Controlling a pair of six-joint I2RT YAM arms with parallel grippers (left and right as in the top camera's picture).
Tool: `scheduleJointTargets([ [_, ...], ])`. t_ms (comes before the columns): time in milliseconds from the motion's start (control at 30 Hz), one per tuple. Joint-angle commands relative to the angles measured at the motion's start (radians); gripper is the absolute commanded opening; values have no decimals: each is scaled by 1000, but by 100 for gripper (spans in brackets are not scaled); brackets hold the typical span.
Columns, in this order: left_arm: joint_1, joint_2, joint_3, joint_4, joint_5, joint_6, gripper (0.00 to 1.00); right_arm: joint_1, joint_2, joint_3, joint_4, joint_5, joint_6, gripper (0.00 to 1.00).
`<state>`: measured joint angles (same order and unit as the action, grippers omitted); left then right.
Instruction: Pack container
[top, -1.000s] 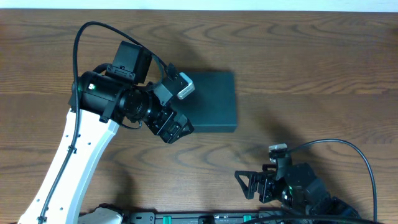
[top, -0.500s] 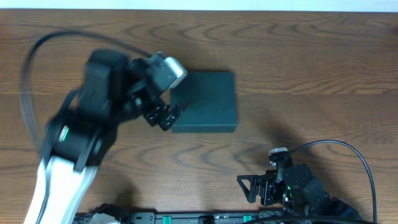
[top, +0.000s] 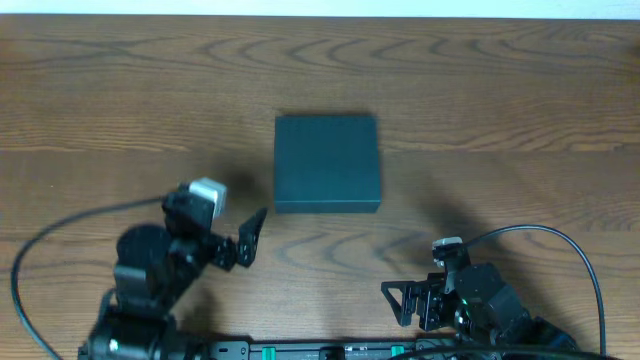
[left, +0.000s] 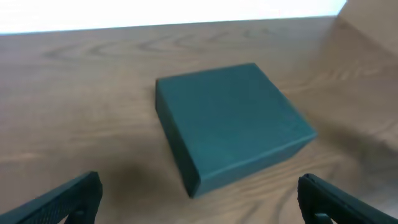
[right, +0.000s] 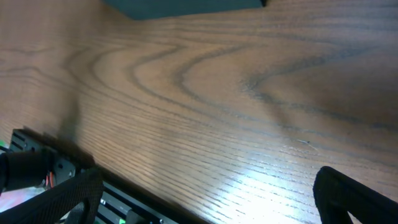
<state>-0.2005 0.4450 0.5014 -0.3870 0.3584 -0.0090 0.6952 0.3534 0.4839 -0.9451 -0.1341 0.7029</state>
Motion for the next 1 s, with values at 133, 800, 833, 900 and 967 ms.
scheduleJointTargets([
  [133, 63, -246, -182, 31, -8, -108, 98, 8, -1, 7, 2, 10, -12, 99],
  [800, 120, -443, -408, 87, -14, -183, 98, 8, -1, 7, 2, 10, -13, 99],
  [833, 120, -443, -408, 87, -17, -183, 98, 8, -1, 7, 2, 10, -13, 99],
  [900, 120, -442, -408, 87, -20, -183, 99, 8, -1, 7, 2, 10, -13, 99],
  [967, 120, -442, -408, 87, -20, -184, 98, 8, -1, 7, 2, 10, -13, 99],
])
